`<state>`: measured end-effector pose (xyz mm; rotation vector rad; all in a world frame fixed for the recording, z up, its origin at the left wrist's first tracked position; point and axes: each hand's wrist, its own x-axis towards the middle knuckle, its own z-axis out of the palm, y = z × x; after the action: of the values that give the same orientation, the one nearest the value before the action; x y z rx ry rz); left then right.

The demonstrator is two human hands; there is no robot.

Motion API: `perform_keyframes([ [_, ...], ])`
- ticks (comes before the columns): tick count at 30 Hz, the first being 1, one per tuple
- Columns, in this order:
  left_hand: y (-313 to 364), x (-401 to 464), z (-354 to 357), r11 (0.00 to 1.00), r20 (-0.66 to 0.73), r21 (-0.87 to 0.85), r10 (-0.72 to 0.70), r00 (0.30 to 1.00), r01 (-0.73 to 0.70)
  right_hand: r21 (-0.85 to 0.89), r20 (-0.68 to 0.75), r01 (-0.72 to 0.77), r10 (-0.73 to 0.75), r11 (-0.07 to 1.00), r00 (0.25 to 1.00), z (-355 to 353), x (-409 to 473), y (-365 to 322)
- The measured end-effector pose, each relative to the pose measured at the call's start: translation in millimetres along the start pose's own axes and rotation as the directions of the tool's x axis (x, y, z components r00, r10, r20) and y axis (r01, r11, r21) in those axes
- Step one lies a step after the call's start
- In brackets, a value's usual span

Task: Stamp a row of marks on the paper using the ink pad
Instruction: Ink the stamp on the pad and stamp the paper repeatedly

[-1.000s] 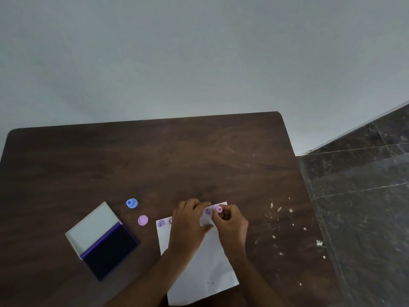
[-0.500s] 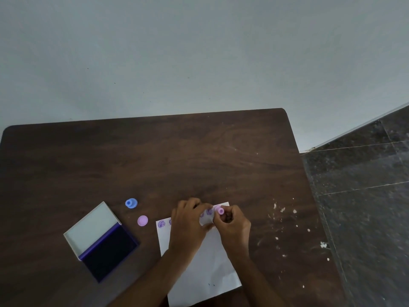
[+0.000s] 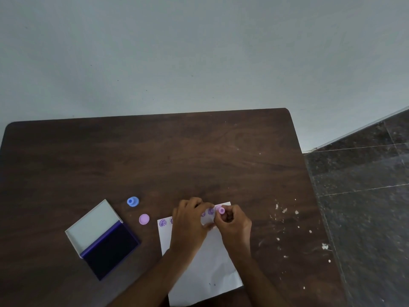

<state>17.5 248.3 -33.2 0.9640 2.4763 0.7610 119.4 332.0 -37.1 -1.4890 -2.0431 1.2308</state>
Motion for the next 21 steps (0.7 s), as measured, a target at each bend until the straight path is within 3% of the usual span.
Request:
perform_keyframes([
  [21, -1.7, 0.8, 1.1, 1.000, 0.019, 0.007, 0.003, 1.000, -0.003, -0.077, 0.122, -0.065, 0.074, 0.995, 0.990, -1.9, 14.3, -7.4],
])
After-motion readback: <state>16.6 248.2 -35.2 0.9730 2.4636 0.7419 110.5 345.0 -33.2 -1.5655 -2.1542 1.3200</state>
